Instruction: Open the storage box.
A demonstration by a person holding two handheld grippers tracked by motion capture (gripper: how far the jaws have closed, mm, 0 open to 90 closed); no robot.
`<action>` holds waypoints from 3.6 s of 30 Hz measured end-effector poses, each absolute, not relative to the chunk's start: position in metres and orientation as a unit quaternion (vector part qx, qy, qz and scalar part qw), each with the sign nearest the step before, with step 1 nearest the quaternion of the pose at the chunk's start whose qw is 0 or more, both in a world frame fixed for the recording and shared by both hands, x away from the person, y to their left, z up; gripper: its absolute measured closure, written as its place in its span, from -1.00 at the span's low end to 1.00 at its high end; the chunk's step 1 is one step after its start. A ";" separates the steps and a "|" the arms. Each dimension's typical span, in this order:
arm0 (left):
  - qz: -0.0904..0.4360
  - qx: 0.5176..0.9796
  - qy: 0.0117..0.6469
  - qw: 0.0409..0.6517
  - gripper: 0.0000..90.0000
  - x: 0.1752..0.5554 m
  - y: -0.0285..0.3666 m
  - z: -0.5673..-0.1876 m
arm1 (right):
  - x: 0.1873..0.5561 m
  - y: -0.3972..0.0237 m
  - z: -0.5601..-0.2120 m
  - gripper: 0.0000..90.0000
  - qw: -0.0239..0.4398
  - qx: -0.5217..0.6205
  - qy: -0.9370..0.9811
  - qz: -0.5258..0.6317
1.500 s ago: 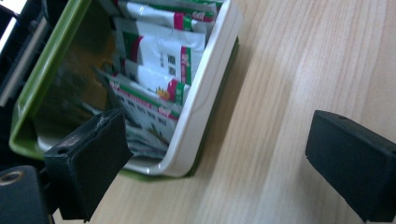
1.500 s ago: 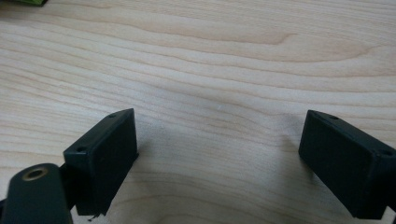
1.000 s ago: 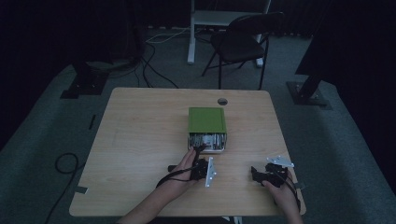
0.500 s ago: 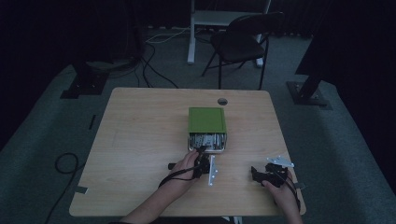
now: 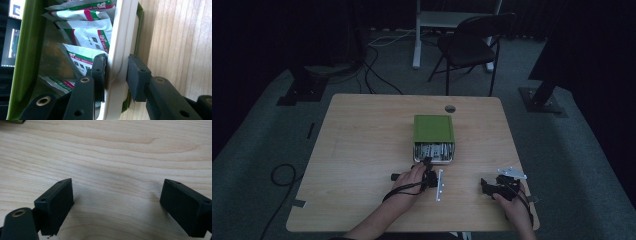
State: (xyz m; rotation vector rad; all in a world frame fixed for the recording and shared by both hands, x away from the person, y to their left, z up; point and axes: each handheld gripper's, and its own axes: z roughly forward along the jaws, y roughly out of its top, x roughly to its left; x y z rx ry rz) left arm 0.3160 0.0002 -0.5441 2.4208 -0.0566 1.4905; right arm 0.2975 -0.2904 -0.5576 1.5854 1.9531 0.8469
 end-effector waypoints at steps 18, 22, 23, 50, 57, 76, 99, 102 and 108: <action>0.503 0.852 -0.025 0.144 0.58 0.306 0.000 -0.539 | 0.298 -0.290 -0.558 -0.75 0.241 0.580 0.714 0.310; 0.501 0.853 -0.025 0.146 0.59 0.302 0.001 -0.539 | 0.298 -0.290 -0.558 -0.75 0.241 0.580 0.714 0.310; 0.501 0.853 -0.027 0.145 0.59 0.301 0.001 -0.539 | 0.298 -0.290 -0.558 -0.75 0.241 0.580 0.714 0.310; 0.492 0.857 -0.042 0.146 0.60 0.274 0.003 -0.538 | 0.298 -0.290 -0.558 -0.75 0.241 0.580 0.714 0.309; 0.492 0.856 -0.048 0.151 0.60 0.263 0.003 -0.540 | 0.298 -0.290 -0.558 -0.75 0.241 0.580 0.714 0.309; 0.478 0.862 -0.046 0.160 0.60 0.240 0.005 -0.541 | 0.297 -0.290 -0.558 -0.75 0.241 0.580 0.714 0.309; 0.456 0.867 -0.032 0.197 0.57 0.225 0.011 -0.536 | 0.298 -0.290 -0.558 -0.75 0.241 0.580 0.714 0.309; 0.450 0.868 -0.028 0.208 0.57 0.224 0.013 -0.533 | 0.298 -0.290 -0.558 -0.75 0.241 0.580 0.714 0.309; 0.420 0.872 -0.008 0.251 0.49 0.223 0.019 -0.525 | 0.298 -0.290 -0.558 -0.75 0.241 0.580 0.714 0.309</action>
